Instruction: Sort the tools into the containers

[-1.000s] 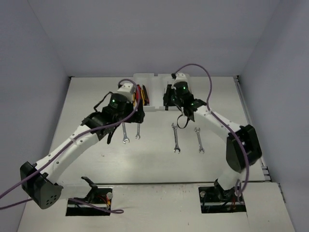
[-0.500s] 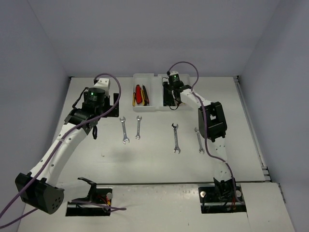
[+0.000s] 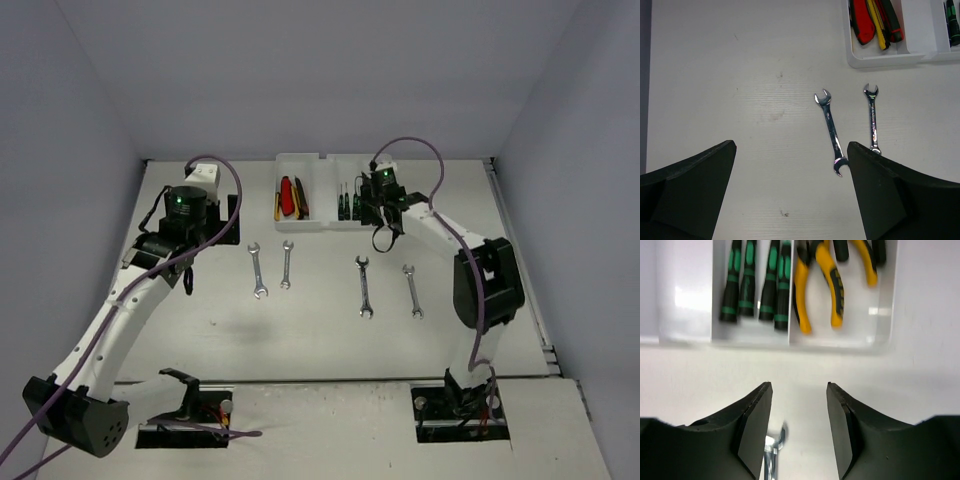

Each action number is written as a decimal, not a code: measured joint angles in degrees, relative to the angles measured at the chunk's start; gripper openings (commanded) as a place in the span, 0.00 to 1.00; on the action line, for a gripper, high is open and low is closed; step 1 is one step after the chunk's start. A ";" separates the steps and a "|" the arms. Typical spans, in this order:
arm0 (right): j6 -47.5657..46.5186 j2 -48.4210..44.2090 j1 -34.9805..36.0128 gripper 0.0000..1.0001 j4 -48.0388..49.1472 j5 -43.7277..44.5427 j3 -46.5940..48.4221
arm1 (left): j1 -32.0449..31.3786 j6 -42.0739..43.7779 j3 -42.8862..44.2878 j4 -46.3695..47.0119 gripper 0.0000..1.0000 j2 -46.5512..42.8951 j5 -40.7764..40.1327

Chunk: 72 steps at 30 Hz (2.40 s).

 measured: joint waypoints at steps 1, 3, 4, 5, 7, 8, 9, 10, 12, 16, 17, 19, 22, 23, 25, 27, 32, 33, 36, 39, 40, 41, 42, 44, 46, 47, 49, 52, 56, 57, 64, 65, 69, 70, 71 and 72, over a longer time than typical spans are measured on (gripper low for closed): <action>0.48 -2.54 0.30 0.45 -0.50 0.35 -2.62 | 0.00 0.00 0.00 0.03 0.91 -0.07 0.18; 1.45 -6.84 1.49 0.45 -1.70 1.07 -7.69 | 0.00 0.00 0.00 0.05 0.91 -0.14 0.46; 2.09 -8.40 2.50 0.45 -2.35 1.33 -10.05 | 0.00 0.00 0.00 0.06 0.91 -0.14 0.59; 2.82 -9.46 3.68 0.45 -2.89 1.42 -12.06 | 0.00 0.00 0.00 0.07 0.91 -0.14 0.68; 4.83 -10.77 6.69 0.45 -3.66 1.03 -16.29 | 0.00 0.02 0.00 0.08 0.91 -0.14 0.82; 5.74 -11.06 8.13 0.45 -4.18 0.73 -18.00 | 0.00 0.02 0.00 0.09 0.91 -0.14 0.83; 6.55 -11.15 9.37 0.45 -4.78 0.36 -19.31 | 0.00 0.02 0.00 0.09 0.91 -0.14 0.83; 7.39 -11.21 10.55 0.44 -5.26 -0.01 -20.53 | 0.00 0.03 0.00 0.09 0.91 -0.14 0.83; 9.32 -11.21 12.44 0.43 -5.67 -0.67 -22.35 | 0.00 0.04 0.00 0.11 0.91 -0.14 0.83; 13.20 -11.21 13.62 0.41 -5.90 -1.23 -24.46 | 0.00 0.24 0.00 0.11 0.91 -0.14 0.83; 13.92 -11.21 13.70 0.40 -5.94 -1.22 -24.64 | 0.00 0.34 0.00 0.11 0.91 -0.14 0.83; 15.16 -11.21 13.77 0.39 -5.96 -1.03 -24.85 | 0.00 0.47 0.00 0.11 0.91 -0.14 0.83; 16.36 -11.14 13.77 0.38 -5.88 -0.64 -24.86 | 0.00 0.71 0.00 0.11 0.91 -0.14 0.83; 16.63 -11.08 13.77 0.38 -5.85 -0.60 -24.86 | 0.00 0.80 0.00 0.11 0.91 -0.14 0.83; 17.15 -10.63 13.77 0.37 -5.80 -0.52 -24.86 | 0.00 0.85 0.00 0.11 0.91 -0.14 0.83; 17.45 -10.14 13.77 0.36 -5.55 -0.18 -24.82 | 0.00 0.87 0.00 0.11 0.91 -0.14 0.85; 17.69 -9.89 13.84 0.29 -5.32 1.04 -24.80 | 0.00 0.87 0.00 0.11 0.91 -0.14 0.99; 17.74 -9.80 13.82 0.24 -5.23 1.29 -24.80 | 0.00 0.87 0.00 0.11 0.91 -0.14 0.99; 17.97 -9.16 13.82 0.11 -5.15 1.97 -24.16 | 0.00 0.90 0.00 0.11 0.91 -0.14 1.01; 17.95 -7.96 14.17 0.00 -5.18 2.25 -22.67 | 0.00 0.90 0.00 0.11 0.91 -0.14 1.01; 17.88 -7.50 14.35 0.00 -5.26 2.27 -22.07 | 0.00 0.91 0.00 0.11 0.91 -0.14 1.01; 17.82 -7.04 14.52 0.00 -5.33 2.27 -21.47 | 0.00 0.92 0.00 0.11 0.91 -0.14 1.01; 17.82 -6.58 14.70 0.00 -5.35 2.27 -20.89 | 0.00 0.92 0.00 0.11 0.91 -0.14 1.01; 17.82 -5.72 15.32 0.00 -5.59 2.24 -19.62 | 0.00 1.01 0.00 0.11 0.91 -0.14 0.99; 17.69 -4.92 16.26 0.00 -6.13 1.97 -18.13 | 0.00 1.09 0.00 0.11 0.91 -0.14 0.96; 17.57 -4.67 16.77 0.00 -6.46 1.84 -17.31 | 0.00 1.09 0.00 0.11 0.91 -0.14 0.96; 17.27 -4.48 17.61 0.00 -7.27 1.67 -15.33 | 0.00 1.09 0.00 0.11 0.91 -0.14 0.94; 16.33 -4.47 18.51 0.00 -8.44 1.54 -10.53 | 0.00 1.11 0.00 0.11 0.91 -0.14 0.94; 14.26 -3.97 18.44 0.00 -9.06 1.47 -0.57 | 0.00 1.13 0.00 0.12 0.91 -0.14 0.92; 13.64 -3.40 18.20 0.00 -9.01 1.48 2.44 | 0.00 1.14 0.00 0.12 0.91 -0.14 0.92; 9.80 7.39 13.89 0.00 -7.88 0.78 23.26 | 0.00 1.29 0.00 0.12 0.91 -0.14 0.72; 9.35 9.79 13.01 0.00 -7.86 0.64 26.03 | 0.00 1.29 0.00 0.13 0.91 -0.14 0.72; 8.00 19.82 9.64 0.00 -7.66 0.53 35.31 | 0.00 1.31 0.00 0.13 0.91 -0.11 0.70; 7.84 22.08 8.89 0.00 -7.83 0.44 36.98 | 0.00 1.31 0.00 0.13 0.91 -0.11 0.70; 7.67 24.06 8.33 0.00 -7.84 0.40 38.37 | 0.00 1.31 0.00 0.13 0.91 -0.08 0.71; 7.55 26.08 7.78 0.00 -7.92 0.29 39.72 | 0.00 1.33 0.00 0.12 0.91 -0.06 0.73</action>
